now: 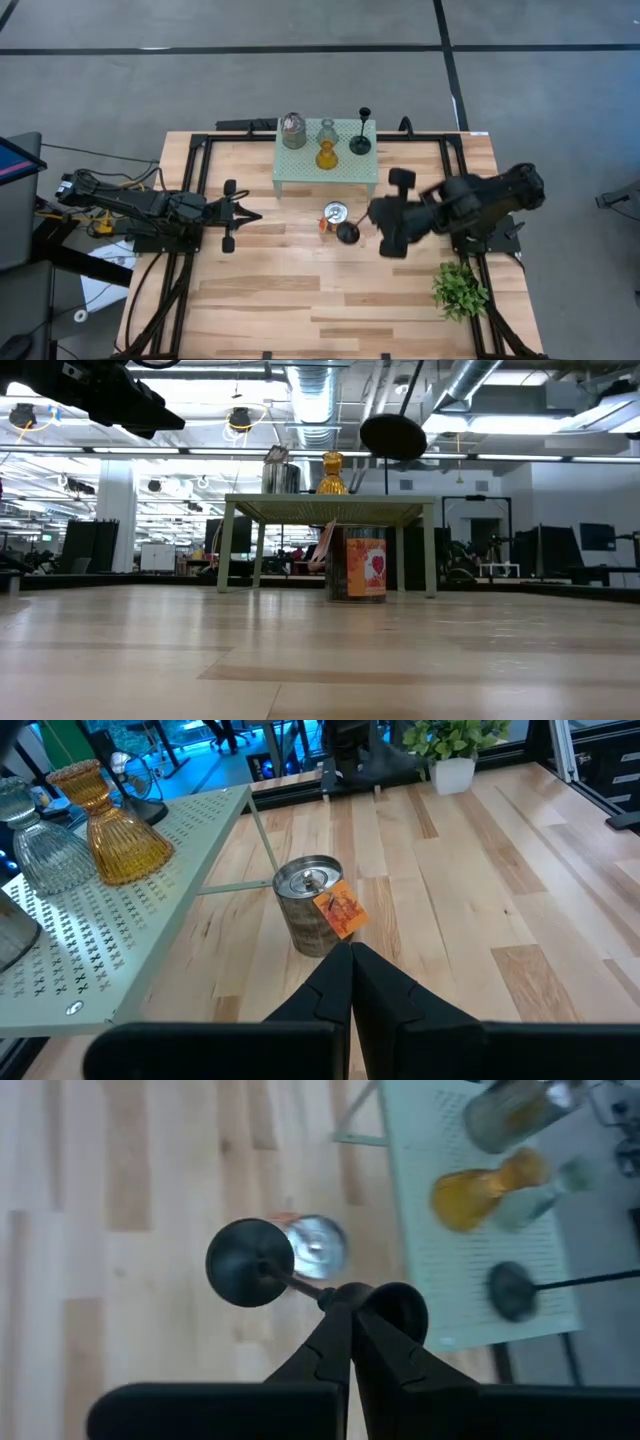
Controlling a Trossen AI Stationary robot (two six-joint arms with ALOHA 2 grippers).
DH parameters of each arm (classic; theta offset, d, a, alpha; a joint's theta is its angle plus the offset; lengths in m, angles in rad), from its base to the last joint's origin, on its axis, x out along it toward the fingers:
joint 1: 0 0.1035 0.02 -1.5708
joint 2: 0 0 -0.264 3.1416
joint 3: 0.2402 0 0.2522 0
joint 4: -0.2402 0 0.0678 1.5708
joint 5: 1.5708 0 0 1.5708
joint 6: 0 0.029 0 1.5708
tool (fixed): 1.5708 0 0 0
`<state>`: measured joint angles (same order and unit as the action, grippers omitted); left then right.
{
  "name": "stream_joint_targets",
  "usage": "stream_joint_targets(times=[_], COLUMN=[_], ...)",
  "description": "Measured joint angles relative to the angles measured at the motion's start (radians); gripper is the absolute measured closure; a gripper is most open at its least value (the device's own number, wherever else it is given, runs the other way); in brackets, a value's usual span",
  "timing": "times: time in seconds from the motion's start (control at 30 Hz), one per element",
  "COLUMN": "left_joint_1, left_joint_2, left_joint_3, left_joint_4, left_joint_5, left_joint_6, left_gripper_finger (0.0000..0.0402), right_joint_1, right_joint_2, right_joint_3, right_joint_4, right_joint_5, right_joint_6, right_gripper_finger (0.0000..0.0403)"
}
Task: Pick & Place candle stick holders
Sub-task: Put the black candle holder on the shelf
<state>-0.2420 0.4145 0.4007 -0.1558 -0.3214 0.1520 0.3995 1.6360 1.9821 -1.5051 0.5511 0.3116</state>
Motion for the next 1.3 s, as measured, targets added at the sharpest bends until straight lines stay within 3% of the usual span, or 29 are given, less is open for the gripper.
stream_joint_targets(times=[0.5, 0.97, 1.3], left_joint_1=[0.000, 0.000, 0.000], left_joint_2=[0.000, 0.000, 0.000], left_joint_3=[0.000, 0.000, 0.000], left_joint_4=[0.000, 0.000, 0.001], left_joint_5=[0.000, 0.000, 0.000], left_joint_6=[0.000, 0.000, 0.000], left_gripper_finger=[0.0394, 0.0394, 0.0394], right_joint_1=[-0.329, -0.551, -0.644], right_joint_2=[0.008, 0.077, 0.163], right_joint_3=[0.236, 0.240, 0.241], right_joint_4=[-0.068, -0.066, -0.063], right_joint_5=[-0.005, -0.181, -0.189], right_joint_6=[-0.359, -0.508, -0.604], right_gripper_finger=[0.0403, 0.0403, 0.0403])
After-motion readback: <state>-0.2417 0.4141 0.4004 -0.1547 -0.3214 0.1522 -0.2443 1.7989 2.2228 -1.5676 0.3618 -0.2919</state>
